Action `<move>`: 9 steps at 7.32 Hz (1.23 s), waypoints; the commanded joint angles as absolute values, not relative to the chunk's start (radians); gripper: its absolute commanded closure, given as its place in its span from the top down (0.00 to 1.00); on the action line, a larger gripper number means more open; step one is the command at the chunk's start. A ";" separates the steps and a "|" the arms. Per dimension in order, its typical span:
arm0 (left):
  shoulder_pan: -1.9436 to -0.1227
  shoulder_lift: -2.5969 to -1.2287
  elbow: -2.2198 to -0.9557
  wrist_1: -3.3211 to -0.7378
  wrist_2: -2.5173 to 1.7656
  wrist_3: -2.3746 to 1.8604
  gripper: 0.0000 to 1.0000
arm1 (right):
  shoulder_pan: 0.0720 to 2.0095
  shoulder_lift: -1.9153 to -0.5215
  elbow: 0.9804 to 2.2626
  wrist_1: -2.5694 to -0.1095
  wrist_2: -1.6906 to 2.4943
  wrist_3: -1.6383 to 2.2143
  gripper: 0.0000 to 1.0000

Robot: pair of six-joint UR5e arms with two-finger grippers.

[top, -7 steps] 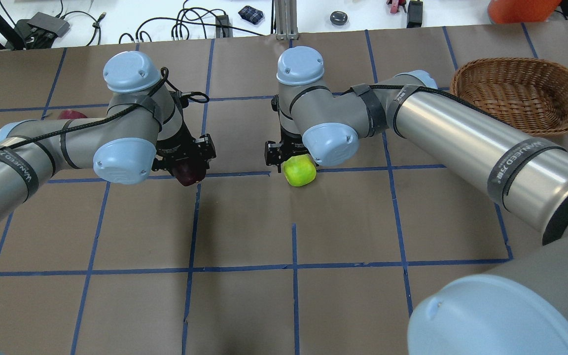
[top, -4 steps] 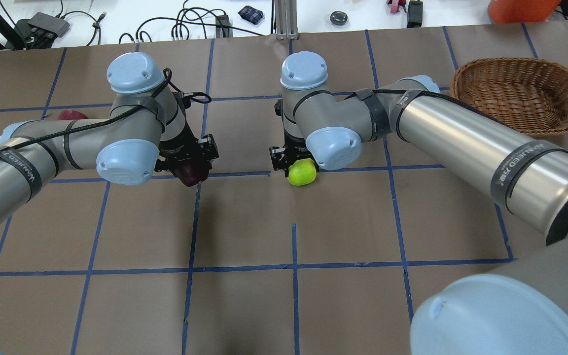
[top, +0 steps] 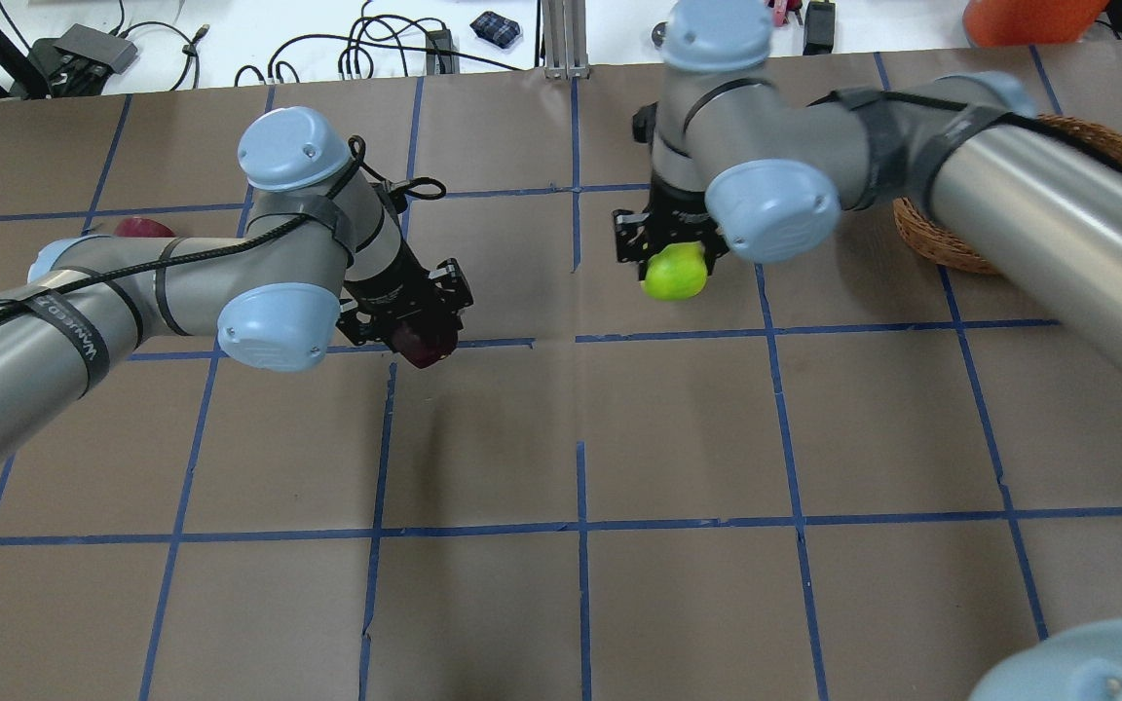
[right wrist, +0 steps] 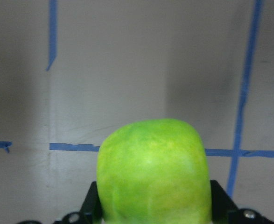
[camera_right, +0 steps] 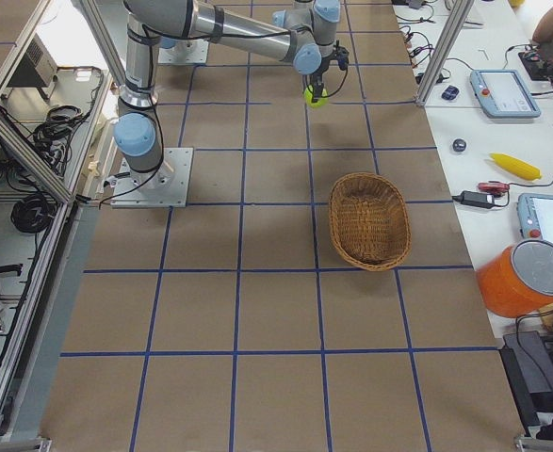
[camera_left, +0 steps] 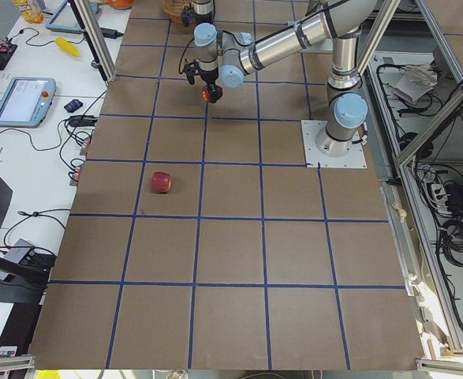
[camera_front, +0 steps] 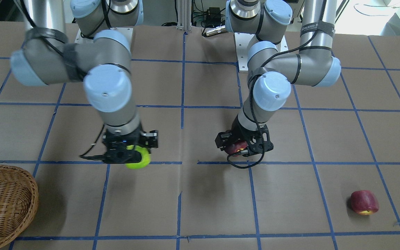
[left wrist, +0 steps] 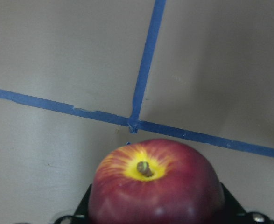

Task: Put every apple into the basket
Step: 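Place green apple in basket while left sets dark red apple at center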

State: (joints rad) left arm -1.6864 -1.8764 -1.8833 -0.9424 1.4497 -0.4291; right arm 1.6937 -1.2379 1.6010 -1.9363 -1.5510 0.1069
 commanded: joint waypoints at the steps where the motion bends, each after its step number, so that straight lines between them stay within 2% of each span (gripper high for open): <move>1: -1.836 -1.980 -1.882 -0.722 1.396 -0.633 0.24 | 1.396 -1.286 1.551 -1.905 -1.563 -0.109 0.00; 3: -1.887 -2.075 -1.879 -0.594 1.353 -0.704 0.24 | 1.255 -1.196 1.404 -1.864 -1.687 -0.349 0.00; 4: -1.902 -2.094 -1.870 -0.580 1.361 -0.710 0.36 | 1.218 -1.128 1.341 -1.843 -1.698 -0.412 0.00; 5: -1.904 -2.091 -1.867 -0.578 1.367 -0.712 0.99 | 1.171 -1.061 1.291 -1.850 -1.700 -0.502 0.00; 7: -1.882 -2.053 -1.859 -0.589 1.364 -0.681 1.00 | 1.091 -0.962 1.215 -1.858 -1.692 -0.547 0.00; 9: -1.772 -1.982 -1.850 -0.682 1.355 -0.571 1.00 | 1.057 -0.893 1.218 -1.964 -1.698 -0.652 0.00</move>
State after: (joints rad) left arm -1.8352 -2.0280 -1.8580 -0.6181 1.3583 -0.6442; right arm 1.0825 -0.9406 1.2195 -1.8883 -1.6941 -0.5992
